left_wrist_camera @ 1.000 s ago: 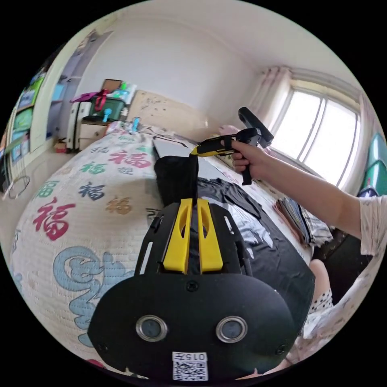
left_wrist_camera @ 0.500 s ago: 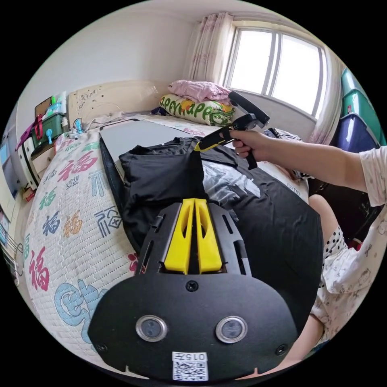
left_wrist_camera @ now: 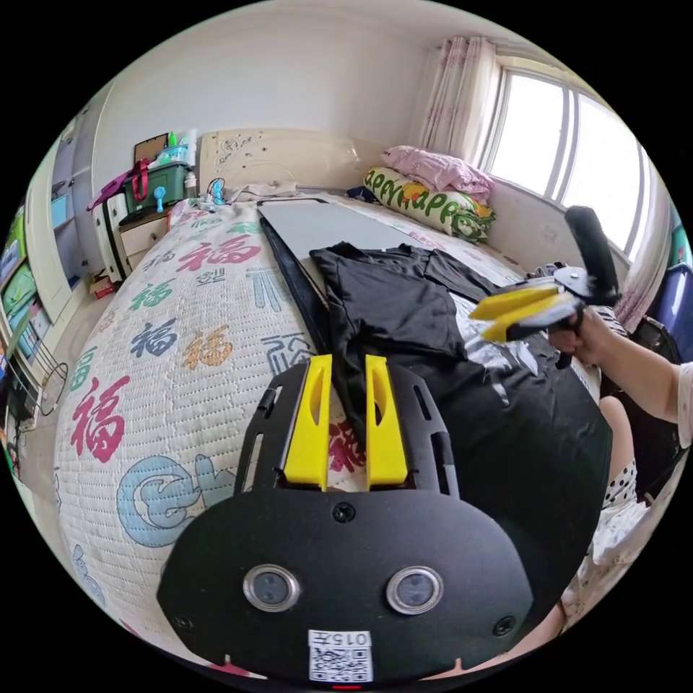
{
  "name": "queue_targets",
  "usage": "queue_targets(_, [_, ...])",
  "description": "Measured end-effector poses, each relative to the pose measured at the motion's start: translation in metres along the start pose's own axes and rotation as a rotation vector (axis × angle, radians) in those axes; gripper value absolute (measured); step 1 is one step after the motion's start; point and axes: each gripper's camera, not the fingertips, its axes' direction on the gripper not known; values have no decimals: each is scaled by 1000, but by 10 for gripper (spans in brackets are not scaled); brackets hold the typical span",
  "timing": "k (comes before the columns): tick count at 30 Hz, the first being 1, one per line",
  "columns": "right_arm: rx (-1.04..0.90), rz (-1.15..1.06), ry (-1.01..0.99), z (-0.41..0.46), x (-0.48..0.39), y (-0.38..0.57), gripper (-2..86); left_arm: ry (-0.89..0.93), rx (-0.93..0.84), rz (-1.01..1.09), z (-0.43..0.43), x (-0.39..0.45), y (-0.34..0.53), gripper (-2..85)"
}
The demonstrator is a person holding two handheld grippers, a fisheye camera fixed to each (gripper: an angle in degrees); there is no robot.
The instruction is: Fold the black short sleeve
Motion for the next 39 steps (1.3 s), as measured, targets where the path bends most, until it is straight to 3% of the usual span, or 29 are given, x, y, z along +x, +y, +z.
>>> queue_targets(13, [-157,-21,223,1,-42,18,31,-100,-91,4,41,-7,-13,1])
queue_targets(27, [-158,184,-24,-71,5,31,52,-75,-79,-21,69,-54,1,-1])
queue_targets(34, [7,332,-36,-165,86,77,76,77,65,-153,32,-125,45,16])
queue_targets(39, [66,459,135,-227,166,101,82,54,87,-187,40,-147,33,56])
